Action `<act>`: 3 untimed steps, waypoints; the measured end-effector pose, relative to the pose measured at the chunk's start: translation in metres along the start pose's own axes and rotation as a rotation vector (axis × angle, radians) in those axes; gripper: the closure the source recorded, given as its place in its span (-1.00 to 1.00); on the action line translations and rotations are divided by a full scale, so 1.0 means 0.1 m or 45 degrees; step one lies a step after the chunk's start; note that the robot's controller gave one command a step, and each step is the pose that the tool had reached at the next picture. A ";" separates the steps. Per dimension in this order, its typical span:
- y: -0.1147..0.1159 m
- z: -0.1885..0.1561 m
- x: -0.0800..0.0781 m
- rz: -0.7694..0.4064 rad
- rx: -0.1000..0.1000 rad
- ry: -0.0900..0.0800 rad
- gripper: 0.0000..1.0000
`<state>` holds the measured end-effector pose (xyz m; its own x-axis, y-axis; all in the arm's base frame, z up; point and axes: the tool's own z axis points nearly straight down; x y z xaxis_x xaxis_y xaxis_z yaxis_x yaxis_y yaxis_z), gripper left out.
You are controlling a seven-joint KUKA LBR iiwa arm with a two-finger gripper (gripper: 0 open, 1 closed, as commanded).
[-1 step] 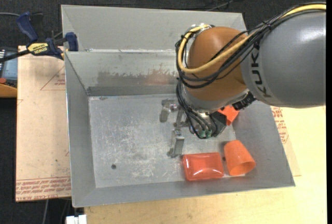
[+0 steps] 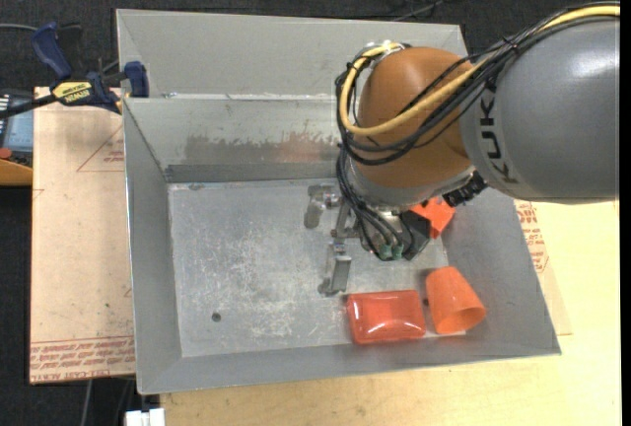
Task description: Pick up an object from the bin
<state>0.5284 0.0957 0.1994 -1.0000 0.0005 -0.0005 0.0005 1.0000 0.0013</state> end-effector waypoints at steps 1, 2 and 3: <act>-1.18 1.30 0.34 -0.094 -0.001 0.012 -1.00; -0.91 0.53 0.37 0.156 -0.008 -0.016 -1.00; -1.52 0.98 0.18 0.267 -0.003 0.007 -1.00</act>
Offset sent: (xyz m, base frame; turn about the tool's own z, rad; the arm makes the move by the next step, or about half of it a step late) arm -0.0373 -0.0913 -0.0526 0.1231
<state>0.5104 -0.0558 0.1009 -0.9780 0.2086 0.0059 0.2086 0.9780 0.0033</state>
